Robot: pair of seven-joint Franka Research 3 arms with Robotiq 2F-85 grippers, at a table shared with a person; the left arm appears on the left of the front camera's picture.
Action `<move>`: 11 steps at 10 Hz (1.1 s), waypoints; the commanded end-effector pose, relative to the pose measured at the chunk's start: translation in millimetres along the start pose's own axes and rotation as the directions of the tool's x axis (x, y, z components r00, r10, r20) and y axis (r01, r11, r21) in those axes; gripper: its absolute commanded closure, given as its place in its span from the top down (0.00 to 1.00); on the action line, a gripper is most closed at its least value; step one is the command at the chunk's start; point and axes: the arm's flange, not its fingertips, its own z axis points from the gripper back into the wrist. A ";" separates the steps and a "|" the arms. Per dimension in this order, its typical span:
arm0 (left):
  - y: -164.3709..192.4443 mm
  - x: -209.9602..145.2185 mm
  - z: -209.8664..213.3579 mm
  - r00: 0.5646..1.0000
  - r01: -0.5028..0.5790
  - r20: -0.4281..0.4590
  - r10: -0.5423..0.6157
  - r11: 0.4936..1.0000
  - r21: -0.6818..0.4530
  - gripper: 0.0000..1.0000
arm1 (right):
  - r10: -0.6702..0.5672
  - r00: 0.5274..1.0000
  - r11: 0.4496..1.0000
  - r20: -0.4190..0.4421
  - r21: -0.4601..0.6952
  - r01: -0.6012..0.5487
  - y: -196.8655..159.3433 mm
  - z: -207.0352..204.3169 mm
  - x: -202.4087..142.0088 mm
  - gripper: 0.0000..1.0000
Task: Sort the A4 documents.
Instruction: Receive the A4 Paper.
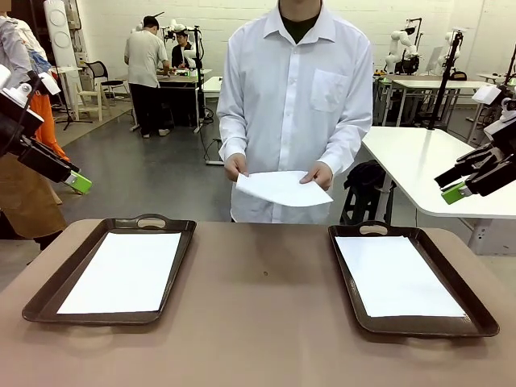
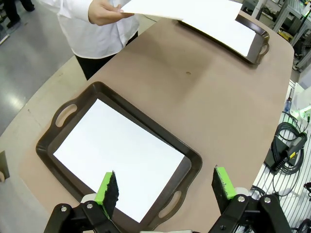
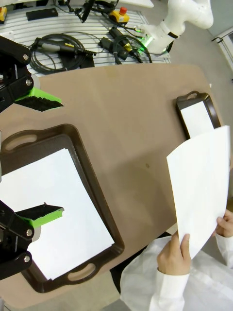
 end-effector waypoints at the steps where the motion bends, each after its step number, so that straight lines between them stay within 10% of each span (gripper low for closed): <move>1: 0.7 0.4 -0.9 1.000 -0.002 0.010 0.002 1.000 -0.010 1.00 | 0.003 1.000 1.000 -0.008 -0.003 -0.003 0.3 -1.2 0.7 1.00; 11: 0.7 0.4 -0.9 1.000 -0.002 0.010 0.002 1.000 -0.010 1.00 | 0.003 1.000 1.000 -0.008 -0.003 -0.003 0.3 -1.2 0.7 1.00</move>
